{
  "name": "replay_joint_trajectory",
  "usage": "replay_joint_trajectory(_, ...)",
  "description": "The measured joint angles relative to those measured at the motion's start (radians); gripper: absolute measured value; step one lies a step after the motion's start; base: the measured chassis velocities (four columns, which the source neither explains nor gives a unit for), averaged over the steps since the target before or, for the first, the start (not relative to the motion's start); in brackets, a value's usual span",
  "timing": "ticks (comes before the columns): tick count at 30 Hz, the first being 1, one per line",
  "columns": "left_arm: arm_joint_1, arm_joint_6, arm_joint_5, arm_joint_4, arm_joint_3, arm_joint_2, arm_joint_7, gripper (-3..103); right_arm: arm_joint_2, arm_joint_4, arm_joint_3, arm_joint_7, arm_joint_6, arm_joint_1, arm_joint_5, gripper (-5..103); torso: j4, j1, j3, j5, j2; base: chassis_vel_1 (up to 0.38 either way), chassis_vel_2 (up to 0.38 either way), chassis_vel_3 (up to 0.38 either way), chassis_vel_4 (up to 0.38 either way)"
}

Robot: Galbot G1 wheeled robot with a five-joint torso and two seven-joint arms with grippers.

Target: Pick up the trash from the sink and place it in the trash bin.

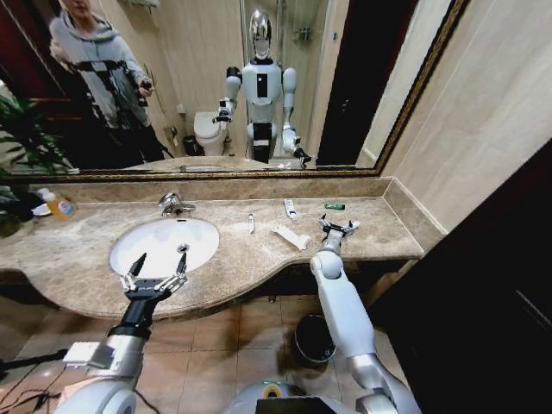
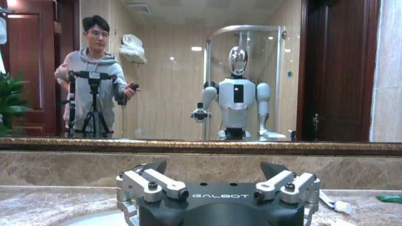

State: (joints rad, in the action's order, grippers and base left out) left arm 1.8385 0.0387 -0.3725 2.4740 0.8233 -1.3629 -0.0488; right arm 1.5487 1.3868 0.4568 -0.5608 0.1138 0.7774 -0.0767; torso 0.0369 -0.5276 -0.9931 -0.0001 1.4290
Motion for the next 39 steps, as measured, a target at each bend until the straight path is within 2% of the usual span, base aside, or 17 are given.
replay_joint_trajectory(9,0.0,0.0,0.0,0.0,0.0,0.0,0.0,100,-0.019,-0.008,0.019,-0.007,-0.005,0.051,-0.014,100,0.0,0.0,0.0,0.0001,0.0,0.0,0.0,0.0,0.0)
replay_joint_trajectory(19,0.0,0.0,0.0,0.0,0.0,0.0,0.0,100,-0.043,-0.012,0.011,0.042,-0.024,0.077,-0.048,100,-0.0001,0.0,0.0,0.0,0.0,0.0,0.0,0.0,0.0)
replay_joint_trajectory(22,0.0,0.0,0.0,0.0,0.0,0.0,0.0,100,-0.045,-0.012,0.012,0.055,-0.034,0.078,-0.055,103,0.0,0.0,0.0,0.0001,0.0,0.0,0.0,0.0,0.0)
replay_joint_trajectory(25,0.0,0.0,0.0,0.0,0.0,0.0,0.0,100,-0.05,-0.016,0.018,0.076,-0.068,0.08,-0.06,93,0.0,0.0,0.0,0.0,0.0,0.0,0.0,0.0,0.0)
replay_joint_trajectory(26,0.0,0.0,0.0,0.0,0.0,0.0,0.0,100,-0.05,-0.016,0.018,0.076,-0.068,0.08,-0.06,93,0.0,0.0,0.0,0.0,0.0,0.0,0.0,0.0,0.0)
replay_joint_trajectory(29,0.0,0.0,0.0,0.0,0.0,0.0,0.0,100,-0.055,-0.016,0.025,0.088,-0.089,0.088,-0.061,82,-0.0001,0.0,0.0,0.0001,0.0,0.0,0.0,0.0,0.0)
replay_joint_trajectory(30,0.0,0.0,0.0,0.0,0.0,0.0,0.0,100,-0.055,-0.016,0.025,0.088,-0.089,0.088,-0.061,82,-0.0001,0.0,0.0,0.0001,0.0,0.0,0.0,0.0,0.0)
replay_joint_trajectory(32,0.0,0.0,0.0,0.0,0.0,0.0,0.0,100,-0.057,-0.016,0.029,0.092,-0.092,0.095,-0.061,74,-0.0001,0.0,0.0,0.0001,0.0,0.0,0.0,0.0,0.0)
replay_joint_trajectory(34,0.0,0.0,0.0,0.0,0.0,0.0,0.0,100,-0.057,-0.016,0.03,0.094,-0.093,0.096,-0.061,74,-0.0001,0.0,0.0,0.0001,0.0,0.0,0.0,0.0,0.0)
replay_joint_trajectory(36,0.0,0.0,0.0,0.0,0.0,0.0,0.0,100,-0.058,-0.015,0.031,0.108,-0.099,0.104,-0.066,65,-0.0001,0.0,0.0,0.0002,0.0,0.0,0.0,0.0,0.0)
replay_joint_trajectory(37,0.0,0.0,0.0,0.0,0.0,0.0,0.0,100,-0.058,-0.015,0.031,0.108,-0.099,0.104,-0.066,65,-0.0001,0.0,0.0,0.0002,0.0,0.0,0.0,0.0,0.0)
replay_joint_trajectory(39,0.0,0.0,0.0,0.0,0.0,0.0,0.0,100,-0.058,-0.01,0.031,0.11,-0.1,0.107,-0.07,57,-0.0001,0.0,0.0,0.0001,0.0,0.0,0.0,0.0,0.0)
